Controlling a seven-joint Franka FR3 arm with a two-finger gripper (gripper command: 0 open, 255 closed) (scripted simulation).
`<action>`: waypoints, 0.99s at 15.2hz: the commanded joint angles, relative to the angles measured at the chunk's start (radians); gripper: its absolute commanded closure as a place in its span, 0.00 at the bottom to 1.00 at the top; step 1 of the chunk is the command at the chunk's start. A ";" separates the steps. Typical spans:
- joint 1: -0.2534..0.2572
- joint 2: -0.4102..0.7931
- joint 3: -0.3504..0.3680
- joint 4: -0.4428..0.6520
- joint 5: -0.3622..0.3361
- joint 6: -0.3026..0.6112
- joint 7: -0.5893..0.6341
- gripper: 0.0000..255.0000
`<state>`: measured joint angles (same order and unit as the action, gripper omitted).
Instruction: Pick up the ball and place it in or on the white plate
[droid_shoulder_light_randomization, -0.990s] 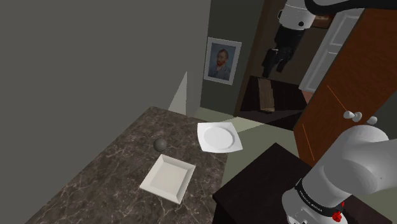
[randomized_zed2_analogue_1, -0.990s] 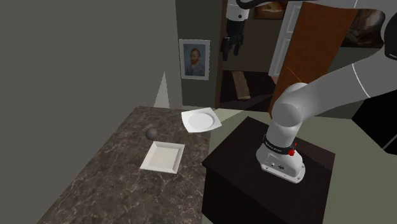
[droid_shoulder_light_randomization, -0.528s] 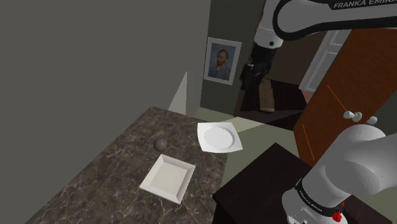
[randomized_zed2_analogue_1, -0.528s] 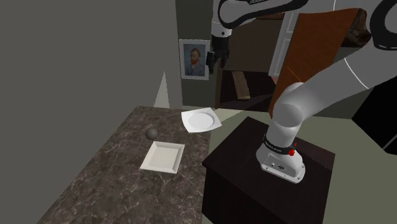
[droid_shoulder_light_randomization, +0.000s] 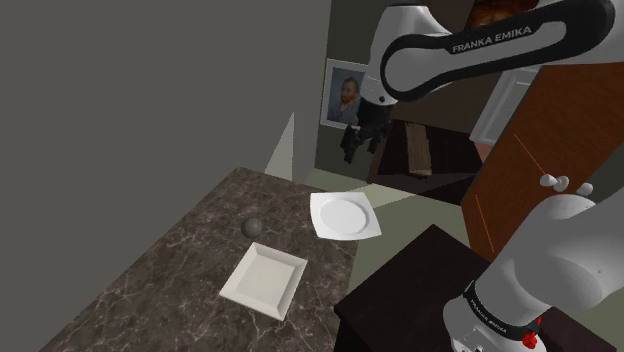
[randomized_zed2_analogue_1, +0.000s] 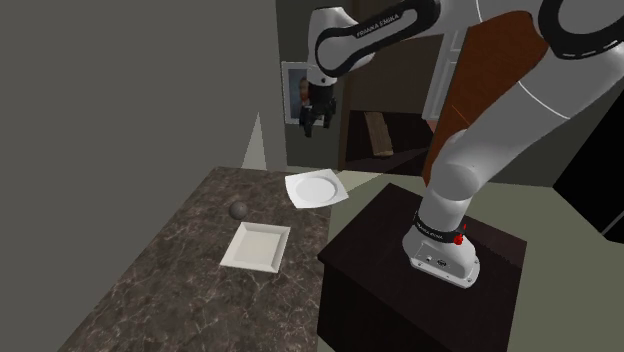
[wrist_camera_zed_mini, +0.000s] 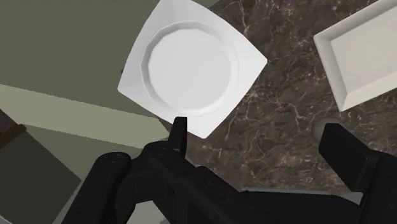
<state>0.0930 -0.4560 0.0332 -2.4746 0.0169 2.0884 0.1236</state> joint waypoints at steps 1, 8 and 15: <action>0.014 0.073 0.018 0.009 0.017 0.065 0.022 0.00; 0.052 0.315 0.064 0.084 0.055 0.237 0.073 0.00; 0.089 0.570 0.102 0.218 0.068 0.363 0.125 0.00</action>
<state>0.1754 0.0767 0.1291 -2.2821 0.0847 2.4378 0.2380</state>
